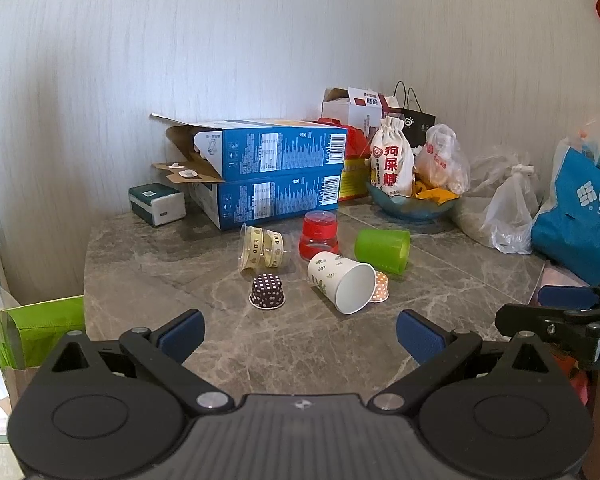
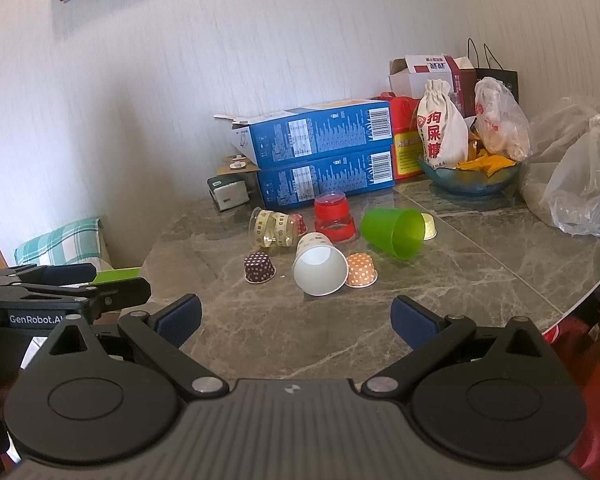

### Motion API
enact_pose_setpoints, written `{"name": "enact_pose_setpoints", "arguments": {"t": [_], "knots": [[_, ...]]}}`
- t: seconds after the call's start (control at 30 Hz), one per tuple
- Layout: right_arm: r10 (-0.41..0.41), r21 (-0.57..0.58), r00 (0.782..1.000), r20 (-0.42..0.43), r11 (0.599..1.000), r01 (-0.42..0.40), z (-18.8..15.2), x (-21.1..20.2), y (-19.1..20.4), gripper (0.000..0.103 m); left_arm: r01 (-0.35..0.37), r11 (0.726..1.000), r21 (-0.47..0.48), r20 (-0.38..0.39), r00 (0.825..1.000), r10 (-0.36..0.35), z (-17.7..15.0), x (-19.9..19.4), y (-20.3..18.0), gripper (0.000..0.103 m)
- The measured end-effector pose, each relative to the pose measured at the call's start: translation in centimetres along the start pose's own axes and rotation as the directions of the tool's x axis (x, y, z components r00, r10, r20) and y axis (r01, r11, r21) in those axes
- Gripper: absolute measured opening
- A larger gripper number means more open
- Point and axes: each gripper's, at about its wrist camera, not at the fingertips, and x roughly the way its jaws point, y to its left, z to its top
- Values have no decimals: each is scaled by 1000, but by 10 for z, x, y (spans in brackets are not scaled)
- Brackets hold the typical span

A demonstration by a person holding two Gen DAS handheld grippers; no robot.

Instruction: Flip cup upright

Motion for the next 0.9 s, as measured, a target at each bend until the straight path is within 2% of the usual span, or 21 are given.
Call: {"name": "enact_pose_setpoints", "arguments": {"t": [0.9], "knots": [[14,2,1000,-5,1000,-14,-1,2,-1,102,1,1000,-3,-6,1000,-1,-2,4,0,103]]}}
